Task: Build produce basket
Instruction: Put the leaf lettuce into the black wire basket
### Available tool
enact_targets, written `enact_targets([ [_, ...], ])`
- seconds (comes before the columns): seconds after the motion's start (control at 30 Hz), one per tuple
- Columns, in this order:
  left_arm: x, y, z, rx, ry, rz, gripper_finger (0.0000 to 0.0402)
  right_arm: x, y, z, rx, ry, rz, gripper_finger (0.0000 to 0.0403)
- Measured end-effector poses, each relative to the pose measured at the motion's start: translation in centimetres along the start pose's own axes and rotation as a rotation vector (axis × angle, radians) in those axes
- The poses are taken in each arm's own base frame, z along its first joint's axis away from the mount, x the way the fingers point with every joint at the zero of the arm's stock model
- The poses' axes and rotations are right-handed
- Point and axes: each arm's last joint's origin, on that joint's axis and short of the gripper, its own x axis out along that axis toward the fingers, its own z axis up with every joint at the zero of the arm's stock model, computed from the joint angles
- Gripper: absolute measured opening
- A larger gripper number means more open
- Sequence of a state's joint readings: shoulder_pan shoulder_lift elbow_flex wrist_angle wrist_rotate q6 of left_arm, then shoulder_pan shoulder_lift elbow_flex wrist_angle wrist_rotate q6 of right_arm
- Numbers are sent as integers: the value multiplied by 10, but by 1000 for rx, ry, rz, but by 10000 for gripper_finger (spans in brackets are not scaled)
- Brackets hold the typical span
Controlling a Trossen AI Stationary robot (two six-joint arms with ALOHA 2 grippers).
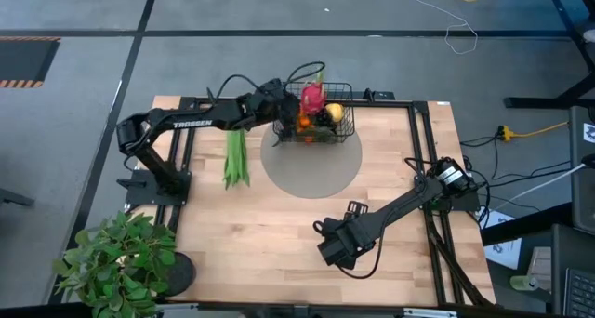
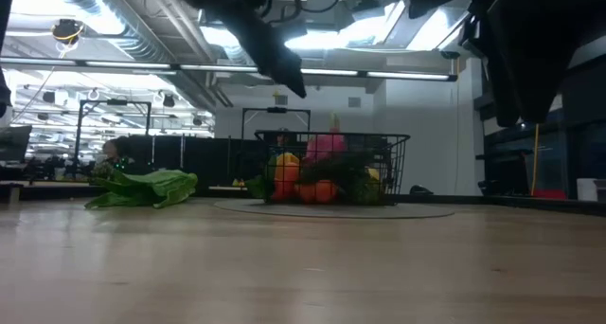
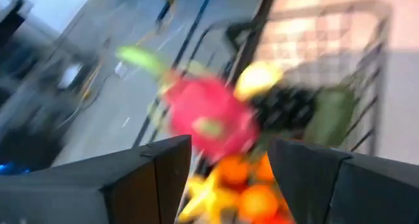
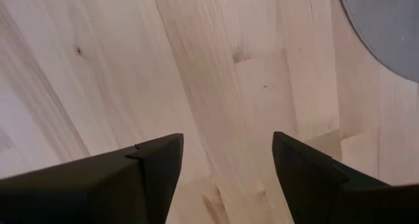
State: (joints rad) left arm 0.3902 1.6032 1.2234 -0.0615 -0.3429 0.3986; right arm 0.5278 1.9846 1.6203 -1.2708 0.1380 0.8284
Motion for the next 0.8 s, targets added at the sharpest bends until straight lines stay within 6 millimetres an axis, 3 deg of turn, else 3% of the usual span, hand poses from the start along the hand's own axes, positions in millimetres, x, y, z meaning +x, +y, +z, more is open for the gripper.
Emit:
enact_targets([
  [0.13,-16,11,13,70,192,90,193,0,1,-1,30,-1,0,223],
  [0.37,-48,35,15,124,526,58,193,-2,12,-13,15,-8,5,223],
  [0.57,-73,55,1,-59,785,-31,193,-4,21,-23,52,-19,17,223],
  [0.8,-67,60,-29,-327,958,-29,193,-6,30,-32,120,-33,25,223],
])
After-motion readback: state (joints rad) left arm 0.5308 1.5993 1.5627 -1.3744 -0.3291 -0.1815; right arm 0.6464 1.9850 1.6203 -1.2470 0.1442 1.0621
